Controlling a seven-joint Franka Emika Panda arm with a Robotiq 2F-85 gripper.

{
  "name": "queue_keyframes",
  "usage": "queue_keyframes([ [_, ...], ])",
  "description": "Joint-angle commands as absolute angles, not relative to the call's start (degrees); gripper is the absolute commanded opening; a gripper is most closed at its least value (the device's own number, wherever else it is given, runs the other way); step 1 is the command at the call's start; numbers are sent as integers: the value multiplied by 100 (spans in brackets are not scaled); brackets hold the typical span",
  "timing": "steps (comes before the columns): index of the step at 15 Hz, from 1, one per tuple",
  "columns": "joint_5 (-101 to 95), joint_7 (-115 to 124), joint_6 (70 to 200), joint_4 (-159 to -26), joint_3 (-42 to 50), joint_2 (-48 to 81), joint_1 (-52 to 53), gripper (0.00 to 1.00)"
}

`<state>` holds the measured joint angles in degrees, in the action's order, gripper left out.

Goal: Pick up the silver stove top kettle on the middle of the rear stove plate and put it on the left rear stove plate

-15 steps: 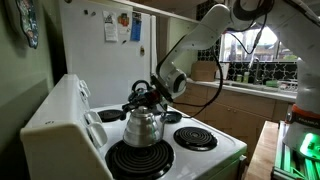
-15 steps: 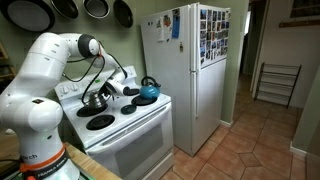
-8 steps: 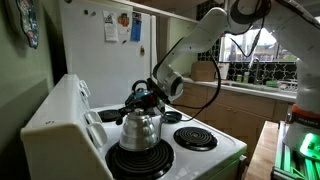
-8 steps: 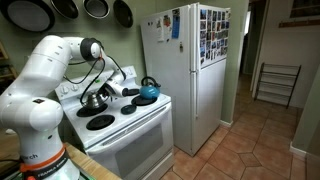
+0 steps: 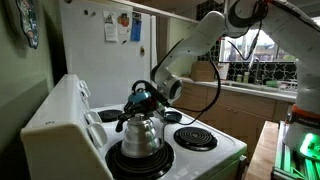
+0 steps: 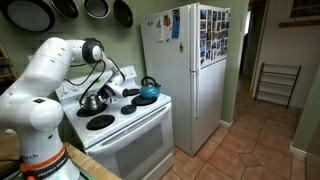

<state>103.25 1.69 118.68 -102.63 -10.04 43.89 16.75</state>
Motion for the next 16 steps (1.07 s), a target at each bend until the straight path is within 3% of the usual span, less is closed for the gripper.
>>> queue_keyframes([
  [1, 10011, 572, 11815, -10118, -1003, 4422, 1726, 4],
  [7, 9711, 714, 12049, -9970, -997, 4444, 1837, 5],
  [8, 9679, 735, 12123, -9954, -989, 4438, 1859, 39],
  [16, 9454, 1153, 12172, -9814, -996, 4421, 1924, 95],
])
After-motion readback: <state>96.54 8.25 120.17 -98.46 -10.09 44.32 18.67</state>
